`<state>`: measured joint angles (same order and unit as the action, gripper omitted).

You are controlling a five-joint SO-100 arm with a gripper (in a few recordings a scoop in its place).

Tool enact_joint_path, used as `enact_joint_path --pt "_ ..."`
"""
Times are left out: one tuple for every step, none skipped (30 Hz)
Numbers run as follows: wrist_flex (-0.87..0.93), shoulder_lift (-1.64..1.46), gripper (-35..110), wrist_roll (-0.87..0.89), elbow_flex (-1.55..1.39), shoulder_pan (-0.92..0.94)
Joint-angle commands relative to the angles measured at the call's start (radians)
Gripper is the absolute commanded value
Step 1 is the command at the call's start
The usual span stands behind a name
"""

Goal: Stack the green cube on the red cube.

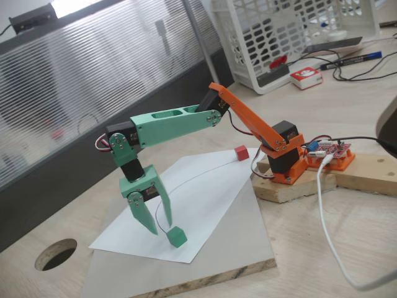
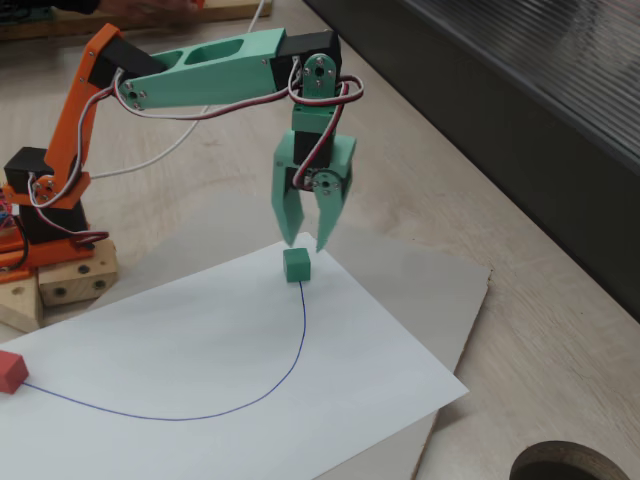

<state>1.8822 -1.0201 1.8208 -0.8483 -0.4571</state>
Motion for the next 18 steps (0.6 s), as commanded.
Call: enact_joint_path --pt "0.117 -0.017 40 0.011 0.017 0.002" --pt "0.133 -0.017 43 0.011 0.009 0.002" --pt "0.143 -0.017 46 0.011 0.009 0.002" --pt "0.143 -0.017 49 0.012 0.009 0.002" --pt "0.143 -0.017 51 0.012 0.009 0.002" --pt "0.143 -0.017 52 0.012 0.009 0.002" --pt "0.143 -0.017 53 0.012 0.009 0.002" --pt "0.143 -0.017 53 0.012 0.009 0.002" --pt "0.143 -0.018 53 0.012 0.009 0.002" --pt "0.143 -0.02 53 0.012 0.009 0.002" --pt "0.143 -0.018 53 0.012 0.009 0.002" --pt "0.143 -0.018 53 0.012 0.009 0.002" --pt "0.143 -0.017 53 0.012 0.009 0.002" --pt "0.143 -0.017 53 0.009 0.009 0.002" --pt "0.143 -0.017 53 0.009 0.009 0.002" --pt "0.143 -0.017 53 0.009 0.009 0.002" --pt "0.143 -0.017 53 0.008 0.009 0.002" --pt "0.143 -0.017 53 0.008 0.009 0.002"
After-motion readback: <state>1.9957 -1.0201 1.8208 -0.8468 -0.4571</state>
